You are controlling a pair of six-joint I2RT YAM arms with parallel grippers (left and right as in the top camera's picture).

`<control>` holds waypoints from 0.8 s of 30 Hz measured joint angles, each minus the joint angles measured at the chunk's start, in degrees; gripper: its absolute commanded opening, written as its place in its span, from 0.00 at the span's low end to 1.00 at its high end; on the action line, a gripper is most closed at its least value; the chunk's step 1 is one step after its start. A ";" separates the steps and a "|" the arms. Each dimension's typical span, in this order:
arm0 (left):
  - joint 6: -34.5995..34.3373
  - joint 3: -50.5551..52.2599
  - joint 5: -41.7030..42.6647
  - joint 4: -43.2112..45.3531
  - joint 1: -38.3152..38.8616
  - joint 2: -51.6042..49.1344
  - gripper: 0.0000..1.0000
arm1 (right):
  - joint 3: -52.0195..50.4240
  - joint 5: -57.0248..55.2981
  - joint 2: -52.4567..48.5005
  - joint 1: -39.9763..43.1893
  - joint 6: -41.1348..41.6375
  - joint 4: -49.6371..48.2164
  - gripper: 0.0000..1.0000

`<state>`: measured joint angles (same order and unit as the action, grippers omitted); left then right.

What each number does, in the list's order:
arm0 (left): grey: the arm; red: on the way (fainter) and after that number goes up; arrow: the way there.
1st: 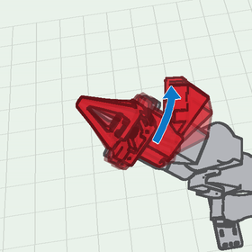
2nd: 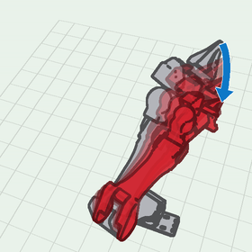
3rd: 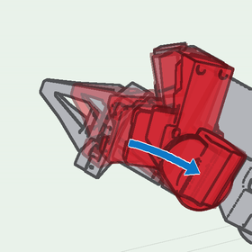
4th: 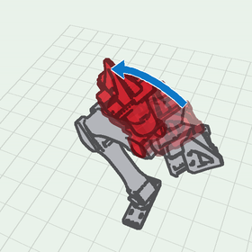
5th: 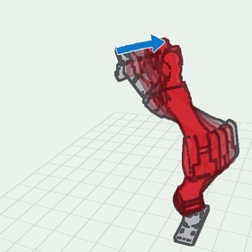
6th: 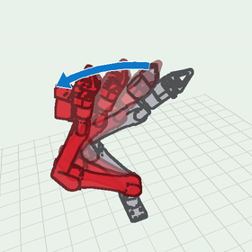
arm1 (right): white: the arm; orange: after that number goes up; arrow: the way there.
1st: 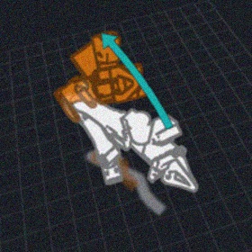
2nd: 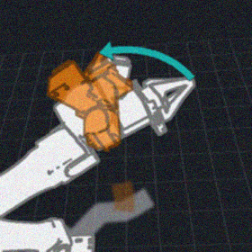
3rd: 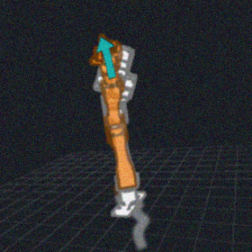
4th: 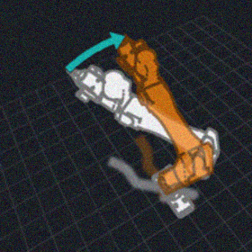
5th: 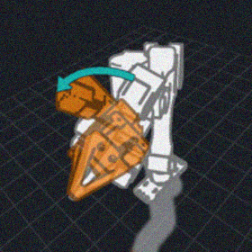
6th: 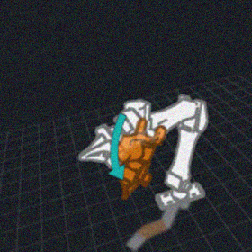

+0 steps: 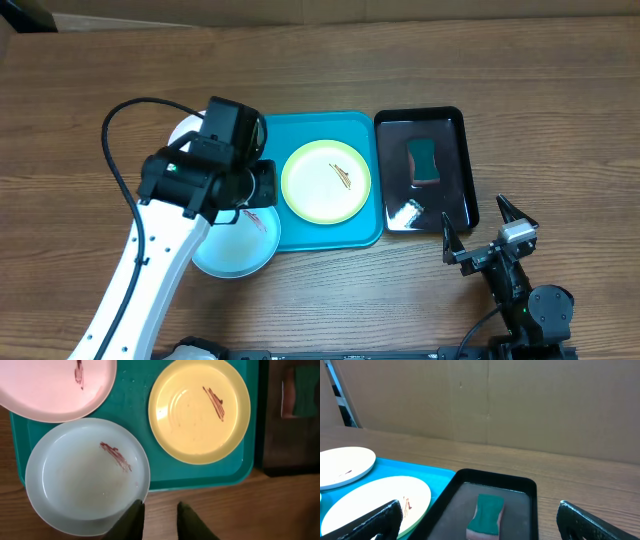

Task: Clean dirty plates on tray and stack at the side
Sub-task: 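Move the left gripper over the yellow plate's left rim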

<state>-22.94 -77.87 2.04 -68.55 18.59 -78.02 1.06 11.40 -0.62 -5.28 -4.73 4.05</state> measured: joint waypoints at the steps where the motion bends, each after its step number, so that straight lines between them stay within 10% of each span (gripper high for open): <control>1: -0.26 0.24 -0.48 0.44 0.22 -0.26 0.39 | 0.00 -0.02 0.00 -0.02 0.00 -0.02 1.00; 18: -1.86 8.13 -1.73 12.90 0.57 -17.11 0.44 | 0.00 0.83 0.00 0.00 1.40 -4.09 1.00; 24: -0.66 8.15 0.83 16.81 0.57 -19.56 0.44 | 6.23 3.78 -2.60 -0.02 5.95 11.85 1.00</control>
<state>-23.59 -69.71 2.87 -51.75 19.16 -97.58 7.29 15.18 -3.22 -5.30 1.21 15.90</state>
